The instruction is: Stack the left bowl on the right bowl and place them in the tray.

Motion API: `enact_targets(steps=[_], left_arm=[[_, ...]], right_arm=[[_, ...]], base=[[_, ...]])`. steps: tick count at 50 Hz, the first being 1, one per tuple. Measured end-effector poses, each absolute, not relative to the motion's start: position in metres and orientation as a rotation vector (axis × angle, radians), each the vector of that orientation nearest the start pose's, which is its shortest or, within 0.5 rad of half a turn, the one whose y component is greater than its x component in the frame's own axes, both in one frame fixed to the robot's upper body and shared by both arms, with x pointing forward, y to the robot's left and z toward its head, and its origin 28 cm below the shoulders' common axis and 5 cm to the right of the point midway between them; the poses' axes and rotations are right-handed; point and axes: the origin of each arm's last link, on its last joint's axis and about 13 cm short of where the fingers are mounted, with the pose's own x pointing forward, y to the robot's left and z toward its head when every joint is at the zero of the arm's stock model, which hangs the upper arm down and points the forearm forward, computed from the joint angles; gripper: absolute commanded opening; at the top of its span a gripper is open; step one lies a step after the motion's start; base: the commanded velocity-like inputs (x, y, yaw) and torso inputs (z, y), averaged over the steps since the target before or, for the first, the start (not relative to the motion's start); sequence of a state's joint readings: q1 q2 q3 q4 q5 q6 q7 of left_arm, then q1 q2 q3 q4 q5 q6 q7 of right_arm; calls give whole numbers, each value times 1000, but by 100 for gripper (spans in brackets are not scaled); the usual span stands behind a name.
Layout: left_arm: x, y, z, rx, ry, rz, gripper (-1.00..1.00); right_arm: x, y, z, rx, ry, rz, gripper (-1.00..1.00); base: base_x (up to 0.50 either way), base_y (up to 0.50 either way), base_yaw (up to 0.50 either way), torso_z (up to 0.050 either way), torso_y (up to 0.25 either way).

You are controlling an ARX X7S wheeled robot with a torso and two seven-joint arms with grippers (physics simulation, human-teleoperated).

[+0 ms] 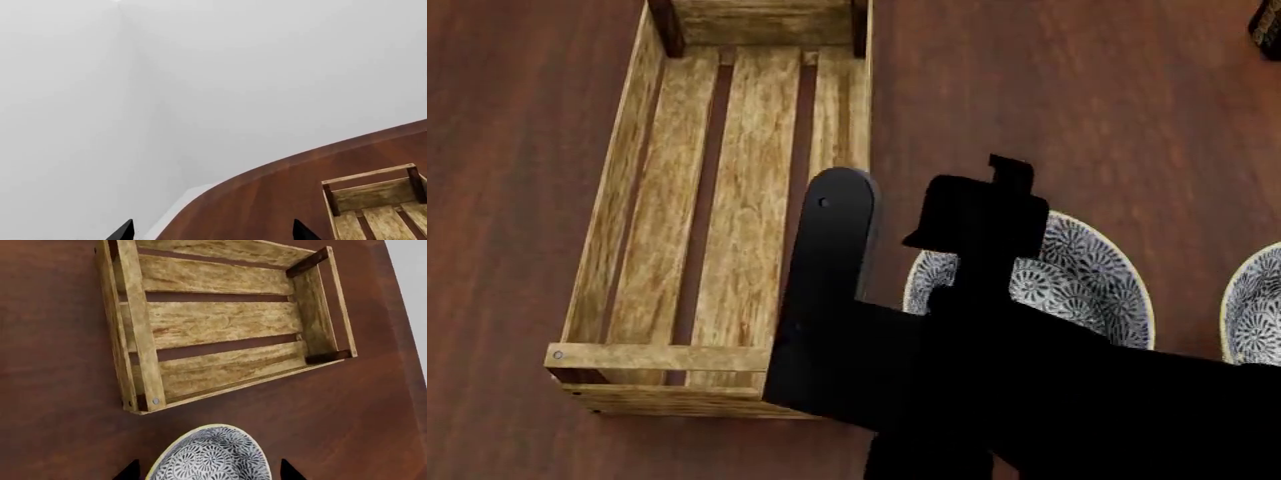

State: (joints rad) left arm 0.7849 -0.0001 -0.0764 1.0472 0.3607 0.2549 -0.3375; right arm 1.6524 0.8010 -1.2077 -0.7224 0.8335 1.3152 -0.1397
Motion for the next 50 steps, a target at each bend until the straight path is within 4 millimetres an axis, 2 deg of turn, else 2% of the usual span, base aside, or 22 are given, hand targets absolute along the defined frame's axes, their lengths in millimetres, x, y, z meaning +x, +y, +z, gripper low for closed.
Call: enact_targets(steps=[30,50], left_arm=[[49,216,155,338,-573,346,100],[59,214,154,332,-568,328,100]], right_arm=[[260,-121,235,-1219,423,734,100],[280,-124,214,-1254,502,678,100]], base=[[0,0,0,0,0],[0,0,0,0,0]])
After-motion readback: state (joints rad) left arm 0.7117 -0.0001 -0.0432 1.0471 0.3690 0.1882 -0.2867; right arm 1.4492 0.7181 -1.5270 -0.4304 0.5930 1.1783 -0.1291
